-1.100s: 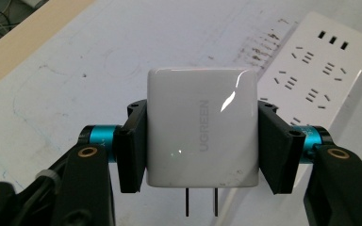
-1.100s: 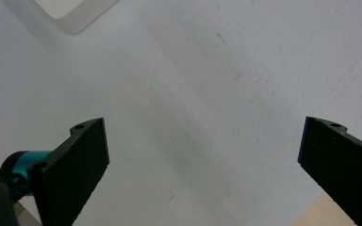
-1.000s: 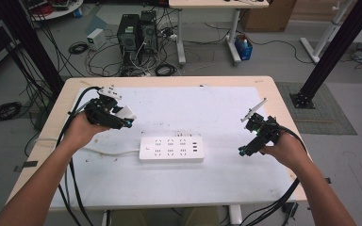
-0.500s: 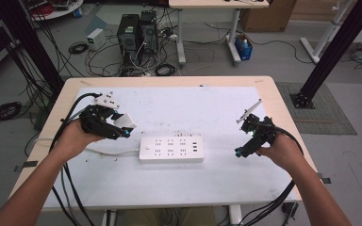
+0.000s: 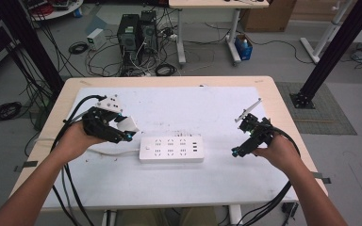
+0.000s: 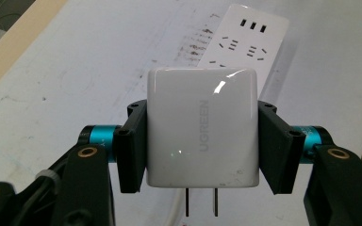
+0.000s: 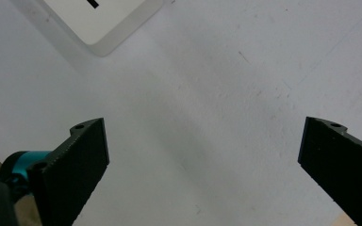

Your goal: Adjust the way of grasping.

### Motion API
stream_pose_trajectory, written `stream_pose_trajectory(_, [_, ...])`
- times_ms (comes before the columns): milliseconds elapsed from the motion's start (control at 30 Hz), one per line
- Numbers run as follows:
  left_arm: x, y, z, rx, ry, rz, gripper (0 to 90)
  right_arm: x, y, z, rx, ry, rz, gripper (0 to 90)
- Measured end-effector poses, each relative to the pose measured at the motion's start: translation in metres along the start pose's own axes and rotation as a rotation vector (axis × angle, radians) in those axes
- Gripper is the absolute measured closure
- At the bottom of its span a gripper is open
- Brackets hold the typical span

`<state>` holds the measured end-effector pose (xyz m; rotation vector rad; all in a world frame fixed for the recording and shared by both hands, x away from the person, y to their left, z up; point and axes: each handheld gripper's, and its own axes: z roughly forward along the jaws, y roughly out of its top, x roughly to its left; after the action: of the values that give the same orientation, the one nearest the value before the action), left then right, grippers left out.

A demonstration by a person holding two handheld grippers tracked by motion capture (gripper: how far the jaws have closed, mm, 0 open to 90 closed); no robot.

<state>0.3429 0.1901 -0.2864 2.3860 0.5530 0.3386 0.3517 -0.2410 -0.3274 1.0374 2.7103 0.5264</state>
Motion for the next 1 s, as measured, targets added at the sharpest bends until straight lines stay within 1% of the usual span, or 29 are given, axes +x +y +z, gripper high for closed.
stream_pose_trajectory(67, [-0.002, 0.002, 0.001, -0.003, -0.005, 0.005, 42.7, 0.001, 0.0, -0.001, -0.015, 0.005, 0.023, 1.7])
stream_pose_trajectory(133, [-0.004, 0.005, 0.002, -0.004, -0.015, 0.025, 42.7, 0.0, 0.0, -0.001, -0.03, 0.017, 0.055, 1.8])
stream_pose_trajectory(233, [-0.009, 0.01, 0.006, -0.012, -0.027, 0.055, 42.7, 0.0, -0.001, -0.003, -0.058, 0.054, 0.097, 1.8])
stream_pose_trajectory(267, [-0.01, 0.011, 0.008, -0.014, -0.032, 0.063, 42.7, 0.0, -0.001, -0.003, -0.07, 0.076, 0.121, 1.8])
stream_pose_trajectory(300, [-0.013, 0.013, 0.011, -0.016, -0.04, 0.076, 42.7, 0.001, -0.001, -0.004, -0.081, 0.099, 0.141, 3.9])
stream_pose_trajectory(333, [-0.014, 0.014, 0.012, -0.013, -0.044, 0.089, 42.7, 0.002, -0.002, -0.004, -0.097, 0.141, 0.17, 4.8])
stream_pose_trajectory(400, [-0.019, 0.016, 0.018, -0.021, -0.059, 0.101, 42.7, 0.002, -0.003, -0.004, -0.124, 0.206, 0.211, 4.7])
stream_pose_trajectory(467, [-0.024, 0.018, 0.023, -0.024, -0.07, 0.129, 42.7, 0.003, -0.004, -0.003, -0.158, 0.266, 0.243, 4.7])
stream_pose_trajectory(533, [-0.029, 0.02, 0.027, -0.027, -0.078, 0.149, 42.7, 0.004, -0.004, -0.002, -0.189, 0.311, 0.256, 4.7])
stream_pose_trajectory(633, [-0.035, 0.024, 0.031, -0.032, -0.09, 0.17, 42.7, 0.007, -0.004, -0.002, -0.225, 0.375, 0.293, 4.7])
stream_pose_trajectory(667, [-0.038, 0.025, 0.034, -0.039, -0.093, 0.171, 42.7, 0.008, -0.004, -0.002, -0.237, 0.396, 0.305, 4.7])
stream_pose_trajectory(800, [-0.044, 0.028, 0.041, -0.04, -0.104, 0.197, 42.7, 0.013, -0.001, -0.001, -0.262, 0.452, 0.335, 4.7])
stream_pose_trajectory(900, [-0.047, 0.028, 0.046, -0.059, -0.109, 0.202, 42.6, 0.018, 0.001, 0.001, -0.275, 0.496, 0.357, 4.7])
stream_pose_trajectory(1000, [-0.05, 0.029, 0.051, -0.066, -0.118, 0.209, 42.6, 0.022, 0.002, 0.003, -0.297, 0.539, 0.375, 4.8])
